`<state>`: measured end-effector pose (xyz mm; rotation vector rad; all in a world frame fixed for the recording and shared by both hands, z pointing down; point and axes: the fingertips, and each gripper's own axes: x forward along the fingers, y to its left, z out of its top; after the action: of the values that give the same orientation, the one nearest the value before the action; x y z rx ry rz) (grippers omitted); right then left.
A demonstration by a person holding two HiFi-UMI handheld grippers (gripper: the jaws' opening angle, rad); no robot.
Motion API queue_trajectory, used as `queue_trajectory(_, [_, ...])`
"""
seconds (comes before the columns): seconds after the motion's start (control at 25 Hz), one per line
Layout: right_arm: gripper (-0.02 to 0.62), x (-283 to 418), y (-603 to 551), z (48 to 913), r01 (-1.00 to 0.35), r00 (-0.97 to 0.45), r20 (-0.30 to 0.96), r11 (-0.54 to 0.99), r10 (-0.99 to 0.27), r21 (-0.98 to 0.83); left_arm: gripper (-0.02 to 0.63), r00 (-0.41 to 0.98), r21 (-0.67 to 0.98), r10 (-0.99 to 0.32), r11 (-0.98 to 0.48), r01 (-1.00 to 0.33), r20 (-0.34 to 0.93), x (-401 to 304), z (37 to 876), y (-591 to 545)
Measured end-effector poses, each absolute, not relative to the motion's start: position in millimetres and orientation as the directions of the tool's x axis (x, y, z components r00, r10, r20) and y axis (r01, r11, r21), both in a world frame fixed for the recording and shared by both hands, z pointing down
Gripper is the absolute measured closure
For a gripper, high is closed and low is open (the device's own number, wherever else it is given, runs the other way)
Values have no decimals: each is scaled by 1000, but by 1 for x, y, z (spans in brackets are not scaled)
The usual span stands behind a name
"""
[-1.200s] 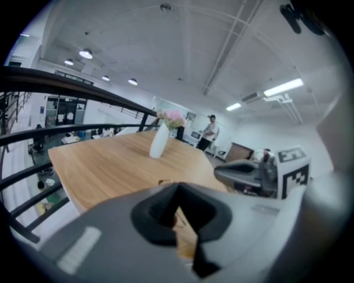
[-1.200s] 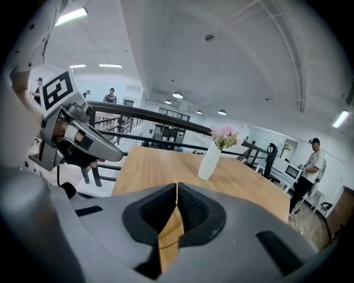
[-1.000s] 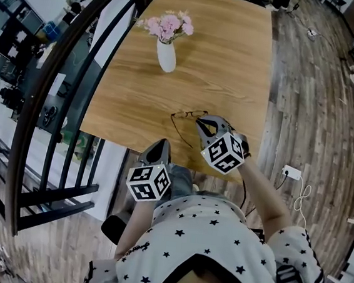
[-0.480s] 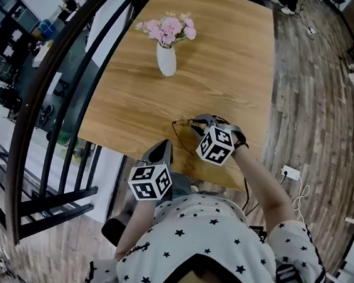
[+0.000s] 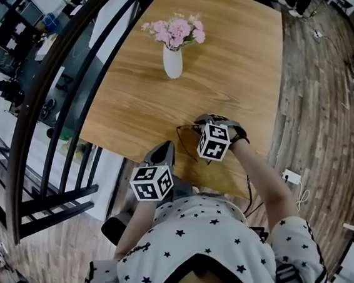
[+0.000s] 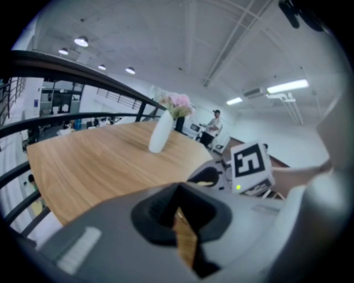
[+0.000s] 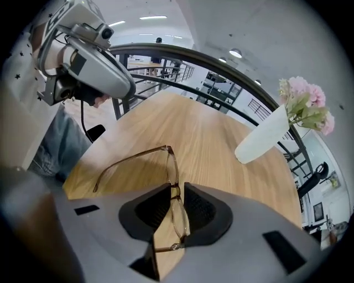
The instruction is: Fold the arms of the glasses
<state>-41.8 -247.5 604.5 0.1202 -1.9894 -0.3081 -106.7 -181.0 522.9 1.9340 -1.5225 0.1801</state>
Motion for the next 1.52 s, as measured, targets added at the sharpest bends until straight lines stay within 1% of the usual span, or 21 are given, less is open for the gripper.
queue_trajectory(0.28, [540,-46,-249,614,124,-379,912,968,-158,220,598,308,410,-817,-98,-907,488,-108,523,-188])
queue_trajectory(0.48, [548,-50,-251,612,134,-391,910,970,-136,202,598,301,408,-815,-87,-909,495,-112,524,-188])
queue_trajectory(0.68, [561,-52,-254,606,125,-412,899,967,-152,221,598,304,406,-815,-94,-909,493,-110,522,-191])
queue_trajectory(0.88, [561,-51,-254,603,123,-414,895,964,-168,238,598,311,404,-817,-105,-908,486,-106,521,-192])
queue_trajectory(1.52, [563,-41,-249,571,68,-436,853,935,-286,349,598,313,394,-828,-123,-911,465,-98,519,-178])
